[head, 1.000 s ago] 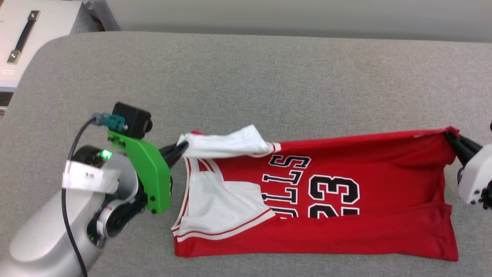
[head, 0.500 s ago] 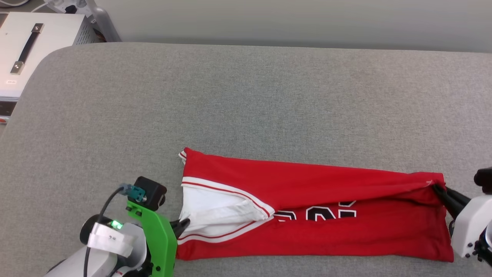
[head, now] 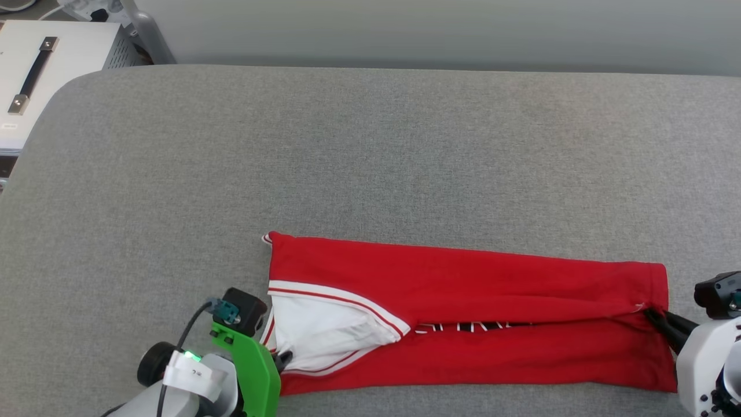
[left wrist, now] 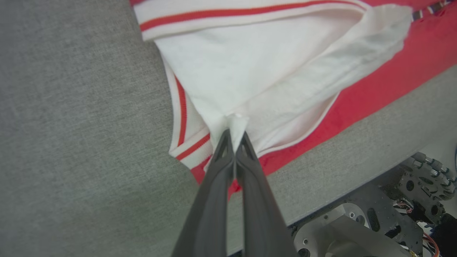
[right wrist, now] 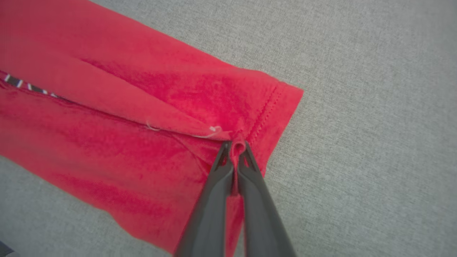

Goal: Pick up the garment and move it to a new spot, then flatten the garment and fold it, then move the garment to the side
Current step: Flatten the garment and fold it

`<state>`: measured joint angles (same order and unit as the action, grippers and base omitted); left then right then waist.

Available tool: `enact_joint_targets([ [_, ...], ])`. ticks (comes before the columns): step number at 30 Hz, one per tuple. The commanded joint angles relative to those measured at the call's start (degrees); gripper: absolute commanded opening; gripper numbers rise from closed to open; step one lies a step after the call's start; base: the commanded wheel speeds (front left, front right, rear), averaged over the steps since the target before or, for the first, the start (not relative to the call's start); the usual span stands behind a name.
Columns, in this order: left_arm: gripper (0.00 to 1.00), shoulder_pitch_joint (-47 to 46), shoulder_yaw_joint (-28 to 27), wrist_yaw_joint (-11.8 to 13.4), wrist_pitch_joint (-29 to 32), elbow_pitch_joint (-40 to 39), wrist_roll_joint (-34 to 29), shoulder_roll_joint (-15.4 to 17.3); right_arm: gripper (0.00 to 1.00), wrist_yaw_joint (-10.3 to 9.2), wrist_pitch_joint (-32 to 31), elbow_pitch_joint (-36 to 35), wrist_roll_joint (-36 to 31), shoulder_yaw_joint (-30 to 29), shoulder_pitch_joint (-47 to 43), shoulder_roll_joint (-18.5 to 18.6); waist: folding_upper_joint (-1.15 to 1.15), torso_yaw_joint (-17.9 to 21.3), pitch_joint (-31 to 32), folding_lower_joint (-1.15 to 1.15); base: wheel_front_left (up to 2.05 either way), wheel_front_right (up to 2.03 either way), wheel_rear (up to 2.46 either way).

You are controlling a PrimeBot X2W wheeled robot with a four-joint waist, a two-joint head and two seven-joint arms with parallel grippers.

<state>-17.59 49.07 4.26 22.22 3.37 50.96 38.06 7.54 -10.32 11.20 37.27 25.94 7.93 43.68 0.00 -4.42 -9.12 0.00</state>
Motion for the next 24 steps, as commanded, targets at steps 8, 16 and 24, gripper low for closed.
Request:
enact_joint_targets([
  [8, 1.0, -0.29, 1.33, -0.95, -1.68, 4.25, -1.97, -2.48, 1.0, -0.05, 0.66, 2.96, -1.24, 2.07, 0.38, -1.31, 0.0, 0.03, -0.25, 0.0, 0.0, 0.0, 0.0],
  [16, 1.0, 0.58, 0.71, -0.37, -4.79, 6.4, -1.7, -3.97, 1.0, -0.05, 0.7, 3.77, 1.46, 3.25, 0.59, -1.93, 0.0, 0.54, 2.66, 0.0, 0.0, 0.0, 0.0],
  [24, 1.0, 2.0, -3.04, 1.85, -11.02, 4.24, -0.63, -4.18, 1.0, -0.05, -1.46, -0.15, 5.27, 0.45, -0.31, -0.67, 0.0, 0.95, 5.86, 0.0, 0.0, 0.0, 0.0],
])
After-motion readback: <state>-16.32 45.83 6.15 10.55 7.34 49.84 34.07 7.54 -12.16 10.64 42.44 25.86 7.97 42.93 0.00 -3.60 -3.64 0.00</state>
